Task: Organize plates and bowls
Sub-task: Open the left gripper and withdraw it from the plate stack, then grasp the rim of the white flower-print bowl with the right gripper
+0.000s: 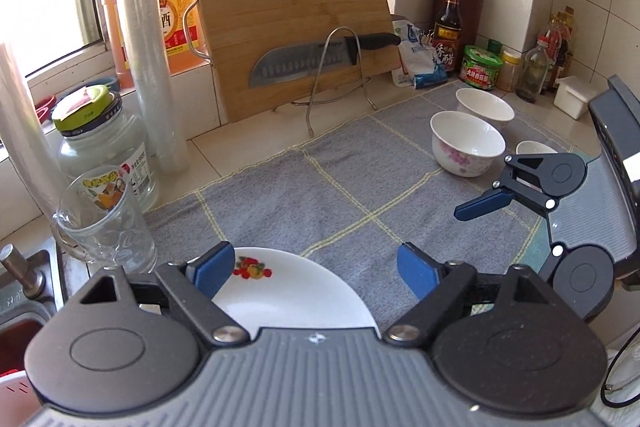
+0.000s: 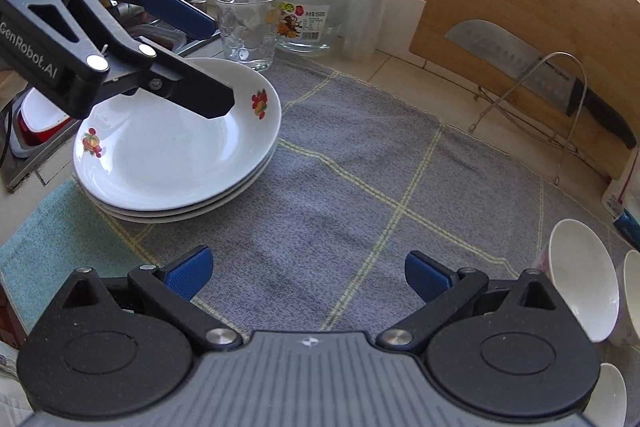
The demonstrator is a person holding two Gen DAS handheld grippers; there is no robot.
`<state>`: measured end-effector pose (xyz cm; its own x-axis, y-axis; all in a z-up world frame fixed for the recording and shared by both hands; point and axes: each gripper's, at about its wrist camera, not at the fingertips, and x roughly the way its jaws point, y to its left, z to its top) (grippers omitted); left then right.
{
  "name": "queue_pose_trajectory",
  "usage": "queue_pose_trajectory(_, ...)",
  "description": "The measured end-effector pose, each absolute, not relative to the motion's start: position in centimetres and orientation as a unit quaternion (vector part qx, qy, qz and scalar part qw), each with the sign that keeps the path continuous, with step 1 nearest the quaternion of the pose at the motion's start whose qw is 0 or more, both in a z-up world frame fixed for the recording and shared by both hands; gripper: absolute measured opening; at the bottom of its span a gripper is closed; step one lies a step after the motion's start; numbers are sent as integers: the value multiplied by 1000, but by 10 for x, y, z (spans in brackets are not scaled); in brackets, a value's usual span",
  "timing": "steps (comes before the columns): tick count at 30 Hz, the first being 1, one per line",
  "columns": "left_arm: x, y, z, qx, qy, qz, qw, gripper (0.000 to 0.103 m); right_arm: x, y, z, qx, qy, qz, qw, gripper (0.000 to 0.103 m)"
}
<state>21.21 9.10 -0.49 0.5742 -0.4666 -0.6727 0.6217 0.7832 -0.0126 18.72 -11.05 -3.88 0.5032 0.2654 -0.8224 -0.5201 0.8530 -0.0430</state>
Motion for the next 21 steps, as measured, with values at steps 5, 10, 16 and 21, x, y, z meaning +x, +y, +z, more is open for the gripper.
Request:
queue_pose_trajectory(5, 204, 72, -6, 101, 326, -314, 886, 88, 181, -133, -36, -131, 450, 192, 862, 103)
queue_pose_trajectory(10, 198, 48, -11, 92, 320, -337, 881, 89, 172, -156, -34, -128, 456, 154, 867, 103)
queue_pose_trajectory(16, 191, 11, -19, 92, 311, -350, 879, 89, 165, -194, -25, -110, 454, 126, 875, 103)
queue_pose_trajectory(21, 185, -21, -33, 95, 302, -341, 885, 89, 168, -238, -22, -96, 443, 126, 882, 103)
